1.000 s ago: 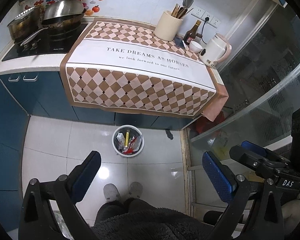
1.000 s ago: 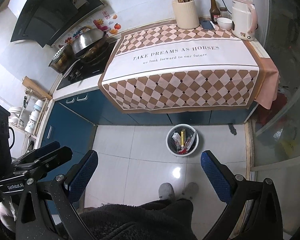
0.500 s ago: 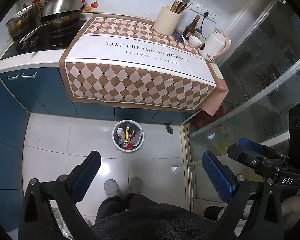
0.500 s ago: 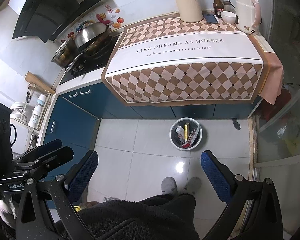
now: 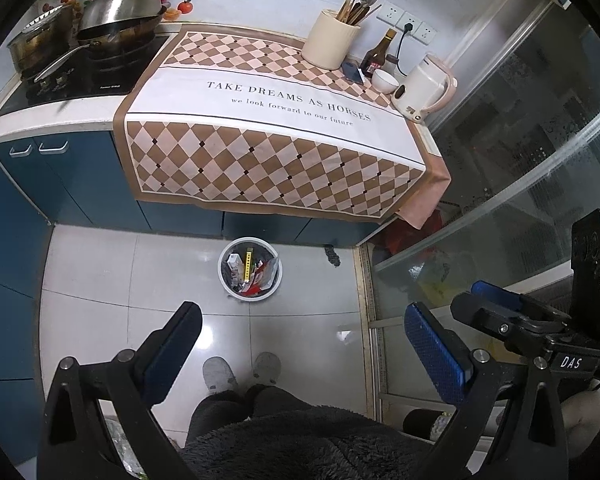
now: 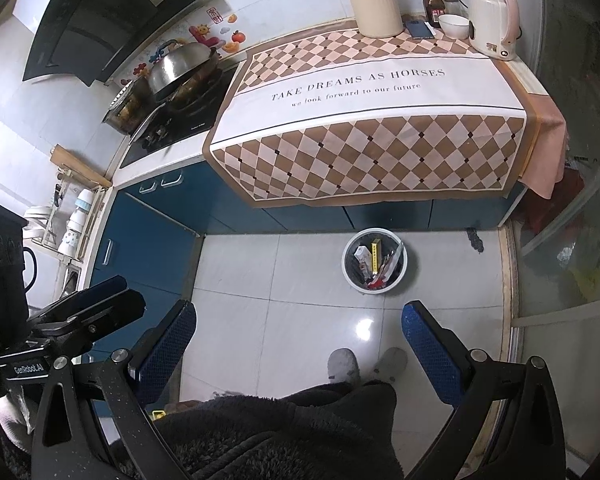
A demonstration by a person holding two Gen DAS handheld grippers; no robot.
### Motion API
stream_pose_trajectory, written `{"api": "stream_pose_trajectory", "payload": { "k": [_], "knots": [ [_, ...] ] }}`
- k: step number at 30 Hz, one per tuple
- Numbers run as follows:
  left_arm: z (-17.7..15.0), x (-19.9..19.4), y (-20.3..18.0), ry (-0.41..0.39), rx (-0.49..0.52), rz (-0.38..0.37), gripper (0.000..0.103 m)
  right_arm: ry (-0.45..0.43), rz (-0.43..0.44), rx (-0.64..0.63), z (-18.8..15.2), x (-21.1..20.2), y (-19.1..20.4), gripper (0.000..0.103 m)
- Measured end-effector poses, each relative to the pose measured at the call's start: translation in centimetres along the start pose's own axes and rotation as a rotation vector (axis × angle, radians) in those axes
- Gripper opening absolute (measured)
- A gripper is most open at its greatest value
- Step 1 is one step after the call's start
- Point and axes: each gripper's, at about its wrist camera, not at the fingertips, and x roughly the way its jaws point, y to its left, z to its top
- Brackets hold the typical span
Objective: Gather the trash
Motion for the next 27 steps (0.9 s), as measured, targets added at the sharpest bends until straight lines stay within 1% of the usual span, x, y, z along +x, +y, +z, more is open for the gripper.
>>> {"api": "stream_pose_trajectory", "payload": {
  "k": [11, 16, 27],
  "knots": [
    [0.07, -0.10, 0.02, 0.000, 0.002, -0.006, 0.103, 0.000, -0.004, -0.001, -0.43, 0.11, -0.02, 0.103],
    [0.11, -0.12, 0.14, 0.002, 0.003, -0.007, 0.103, -0.002, -0.003, 0.005, -1.13, 0.44, 0.39, 0.103],
    [0.06, -0.24, -0.07, -0.008, 0.002, -0.010, 0.103, 0.000, -0.003, 0.009, -0.86, 0.55, 0.68, 0.103]
  ]
}}
